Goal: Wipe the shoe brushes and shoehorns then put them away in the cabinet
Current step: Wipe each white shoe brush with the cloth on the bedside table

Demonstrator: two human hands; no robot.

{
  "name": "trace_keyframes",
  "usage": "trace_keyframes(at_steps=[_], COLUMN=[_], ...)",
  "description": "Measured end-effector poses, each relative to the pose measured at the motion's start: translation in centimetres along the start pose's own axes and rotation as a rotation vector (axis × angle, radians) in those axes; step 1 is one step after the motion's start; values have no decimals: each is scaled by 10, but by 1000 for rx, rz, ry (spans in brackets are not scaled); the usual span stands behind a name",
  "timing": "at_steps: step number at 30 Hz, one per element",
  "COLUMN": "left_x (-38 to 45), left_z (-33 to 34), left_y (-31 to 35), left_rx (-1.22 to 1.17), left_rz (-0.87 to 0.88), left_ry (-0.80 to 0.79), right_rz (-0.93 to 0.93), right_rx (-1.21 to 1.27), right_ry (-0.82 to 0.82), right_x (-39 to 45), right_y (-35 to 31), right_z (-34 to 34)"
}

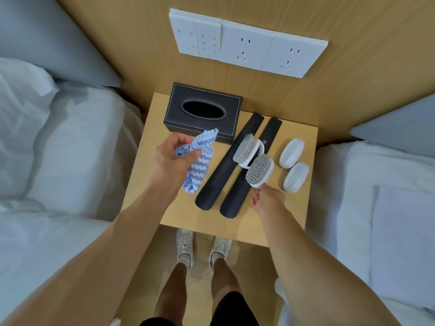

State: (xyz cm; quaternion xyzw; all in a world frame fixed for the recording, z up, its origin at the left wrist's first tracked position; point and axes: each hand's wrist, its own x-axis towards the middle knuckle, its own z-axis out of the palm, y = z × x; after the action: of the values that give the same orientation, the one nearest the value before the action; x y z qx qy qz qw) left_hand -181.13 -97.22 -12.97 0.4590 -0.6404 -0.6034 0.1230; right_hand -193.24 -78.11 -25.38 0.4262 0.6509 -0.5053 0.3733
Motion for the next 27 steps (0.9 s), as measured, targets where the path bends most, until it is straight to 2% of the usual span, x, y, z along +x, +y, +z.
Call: trace_keyframes(at_steps=[3, 8, 14, 21, 27], left_x=[-1, -3, -10, -26, -48], left_z=[-5, -11, -14, -25, -40], left_y=[-2, -6, 3, 42, 88], left_rx=[12, 28, 17, 51, 103], left_rz=[1, 4, -9, 16, 163], left_ry=[-1, -14, -35, -58, -108], right_rz=[84, 93, -25, -244, -496], right_rx=[112, 103, 51, -69, -242], right_ry=[92, 62, 31, -218, -450], right_x=[6, 8, -14, -94, -175], right_y=[-4, -11, -15, -26, -37], right_z=[2, 1, -3, -19, -22])
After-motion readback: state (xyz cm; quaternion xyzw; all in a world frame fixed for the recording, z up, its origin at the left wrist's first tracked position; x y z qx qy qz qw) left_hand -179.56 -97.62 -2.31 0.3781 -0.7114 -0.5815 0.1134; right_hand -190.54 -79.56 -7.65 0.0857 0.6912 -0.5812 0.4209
